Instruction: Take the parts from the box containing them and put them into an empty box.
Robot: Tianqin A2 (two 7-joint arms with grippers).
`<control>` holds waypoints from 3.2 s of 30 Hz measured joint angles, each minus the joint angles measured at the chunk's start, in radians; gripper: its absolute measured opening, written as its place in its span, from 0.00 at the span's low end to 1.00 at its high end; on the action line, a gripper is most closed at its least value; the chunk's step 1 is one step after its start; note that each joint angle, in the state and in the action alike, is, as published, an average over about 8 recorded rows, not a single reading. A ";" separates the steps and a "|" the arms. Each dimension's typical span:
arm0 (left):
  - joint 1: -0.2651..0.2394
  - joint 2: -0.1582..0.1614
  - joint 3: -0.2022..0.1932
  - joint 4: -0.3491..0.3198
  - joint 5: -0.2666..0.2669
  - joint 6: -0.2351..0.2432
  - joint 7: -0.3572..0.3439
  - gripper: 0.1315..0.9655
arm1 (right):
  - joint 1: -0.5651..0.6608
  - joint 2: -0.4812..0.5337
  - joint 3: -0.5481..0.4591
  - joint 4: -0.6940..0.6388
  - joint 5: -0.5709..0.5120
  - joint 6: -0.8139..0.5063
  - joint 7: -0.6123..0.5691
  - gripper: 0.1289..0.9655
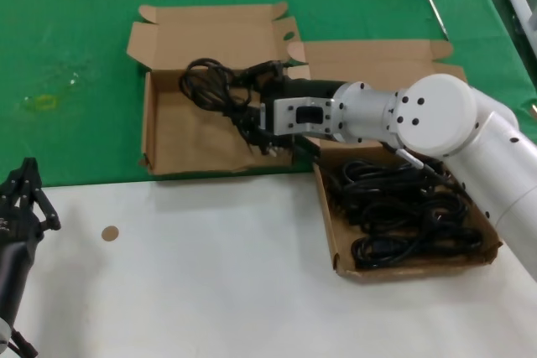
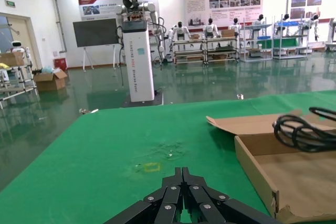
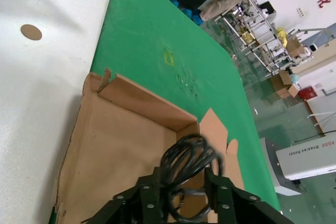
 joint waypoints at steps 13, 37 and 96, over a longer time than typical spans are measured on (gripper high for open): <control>0.000 0.000 0.000 0.000 0.000 0.000 0.000 0.02 | -0.001 -0.006 0.002 -0.014 0.015 0.011 -0.033 0.40; 0.000 0.000 0.000 0.000 0.000 0.000 0.000 0.02 | -0.048 0.082 0.043 0.177 -0.007 -0.026 0.113 0.87; 0.000 0.000 0.000 0.000 -0.001 0.000 0.000 0.94 | -0.630 0.056 0.376 0.471 0.368 0.395 0.252 1.00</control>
